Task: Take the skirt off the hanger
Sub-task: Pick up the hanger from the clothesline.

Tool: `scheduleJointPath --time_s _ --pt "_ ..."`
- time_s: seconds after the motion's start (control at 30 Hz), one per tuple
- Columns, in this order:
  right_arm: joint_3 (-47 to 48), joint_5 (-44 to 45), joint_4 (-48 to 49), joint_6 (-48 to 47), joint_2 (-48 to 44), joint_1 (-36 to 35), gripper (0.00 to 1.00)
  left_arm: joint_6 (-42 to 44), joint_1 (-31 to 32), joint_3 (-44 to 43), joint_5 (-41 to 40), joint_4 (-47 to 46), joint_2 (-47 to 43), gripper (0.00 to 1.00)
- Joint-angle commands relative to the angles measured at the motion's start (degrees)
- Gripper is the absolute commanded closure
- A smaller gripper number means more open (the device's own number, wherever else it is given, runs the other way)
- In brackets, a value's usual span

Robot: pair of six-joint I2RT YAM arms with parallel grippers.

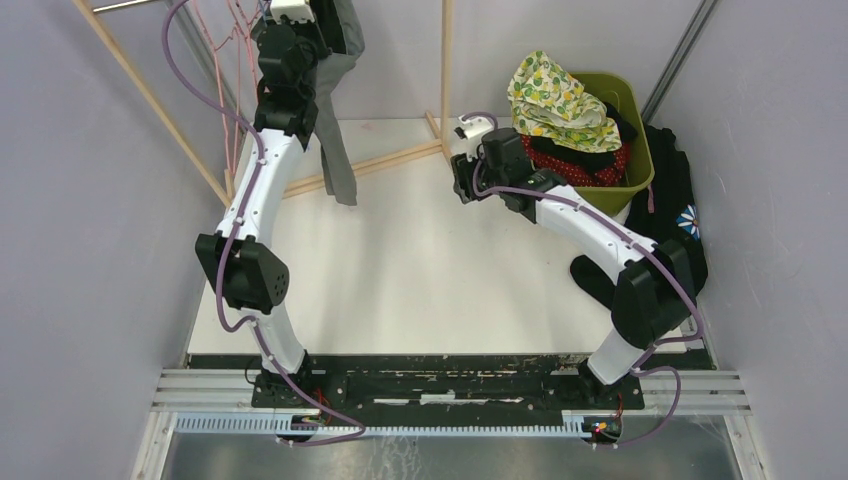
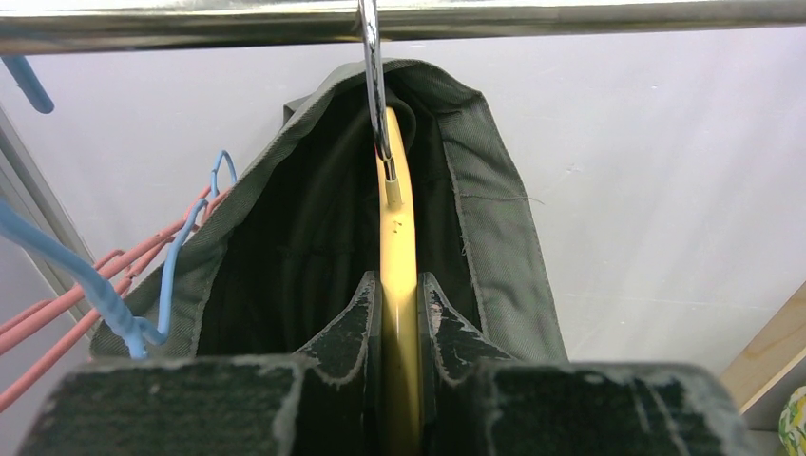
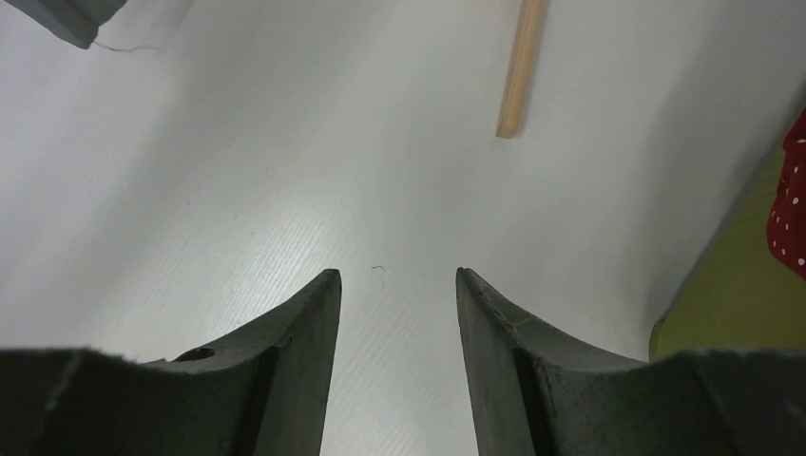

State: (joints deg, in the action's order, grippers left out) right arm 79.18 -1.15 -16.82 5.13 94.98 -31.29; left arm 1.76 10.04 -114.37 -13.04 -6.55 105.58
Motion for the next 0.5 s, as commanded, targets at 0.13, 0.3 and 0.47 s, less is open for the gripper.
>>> scheduleJointPath --time_s 0.13,0.3,0.47 --pt "-1.48 0.58 2.58 1.9 -0.89 2.41 0.46 1.26 -0.79 -7.54 4.66 -18.54 -3.01 0.97" --pt "-1.96 0.53 2.58 2.02 -1.12 3.32 0.47 1.59 -0.81 -8.42 5.13 -18.76 -4.32 0.97" --pt "-2.23 0.42 2.76 2.33 -1.17 3.71 0.46 0.5 -0.74 -9.37 6.34 -18.58 -4.77 0.97"
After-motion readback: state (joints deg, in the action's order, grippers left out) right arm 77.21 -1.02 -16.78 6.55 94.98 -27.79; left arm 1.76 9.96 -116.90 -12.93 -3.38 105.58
